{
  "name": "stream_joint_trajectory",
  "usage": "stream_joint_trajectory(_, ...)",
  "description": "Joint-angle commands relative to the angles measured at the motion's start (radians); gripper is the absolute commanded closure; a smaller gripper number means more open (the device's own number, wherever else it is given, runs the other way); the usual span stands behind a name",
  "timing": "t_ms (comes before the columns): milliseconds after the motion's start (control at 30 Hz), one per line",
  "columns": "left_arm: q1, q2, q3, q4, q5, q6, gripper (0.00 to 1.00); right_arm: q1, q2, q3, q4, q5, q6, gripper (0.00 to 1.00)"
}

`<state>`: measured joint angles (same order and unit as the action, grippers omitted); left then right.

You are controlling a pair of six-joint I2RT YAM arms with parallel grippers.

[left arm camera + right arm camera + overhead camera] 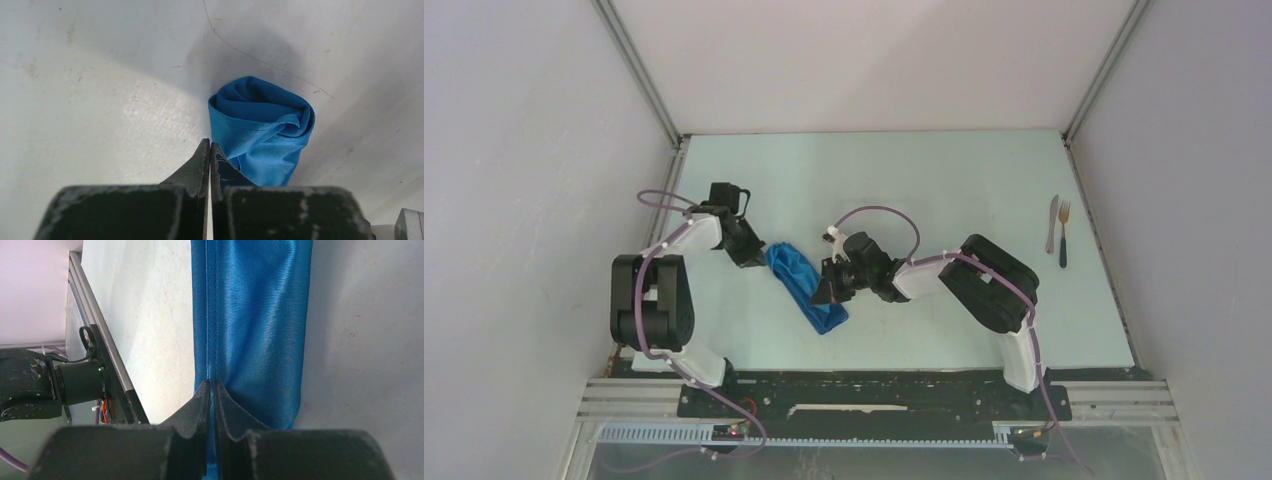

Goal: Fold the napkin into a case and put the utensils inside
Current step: Smooth out the top corner of the smaller-rectangle-folded napkin from the folded napkin, then turn over the top corner of the smaller rectangle folded napkin.

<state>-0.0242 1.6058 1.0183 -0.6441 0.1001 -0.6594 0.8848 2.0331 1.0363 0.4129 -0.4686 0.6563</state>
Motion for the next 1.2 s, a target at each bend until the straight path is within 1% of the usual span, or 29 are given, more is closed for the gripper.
stream_joint_trajectory(0, -0.015, 0.010, 0.011, 0.074, 0.042, -0.024, 1.00, -0.004, -0.002, 0.007, 0.030, 0.007, -0.019, 0.87)
stream_joint_trajectory(400, -0.058, 0.080, 0.037, 0.123, 0.070, -0.051, 1.00, -0.001, -0.001, 0.008, 0.030, 0.012, -0.017, 0.86)
stream_joint_trajectory(567, -0.077, 0.098, 0.029, 0.146, 0.072, -0.062, 1.00, 0.002, -0.003, 0.008, 0.024, 0.017, -0.036, 0.80)
stream_joint_trajectory(767, -0.089, 0.113, 0.009, 0.173, 0.081, -0.074, 0.97, 0.002, -0.027, 0.055, -0.023, 0.007, -0.088, 0.68)
stream_joint_trajectory(867, -0.091, 0.080, 0.004, 0.166, 0.081, -0.070, 0.94, -0.006, -0.021, 0.092, -0.021, -0.004, -0.085, 0.61)
stream_joint_trajectory(967, -0.090, 0.027, 0.006, 0.137, 0.078, -0.061, 0.91, -0.013, 0.008, 0.139, -0.024, -0.006, -0.095, 0.58)
stream_joint_trajectory(1067, -0.089, -0.008, 0.013, 0.113, 0.081, -0.053, 0.86, -0.022, 0.036, 0.181, -0.018, -0.011, -0.094, 0.57)
stream_joint_trajectory(1167, -0.085, -0.011, 0.021, 0.110, 0.097, -0.055, 0.87, -0.032, 0.065, 0.219, -0.005, -0.010, -0.093, 0.57)
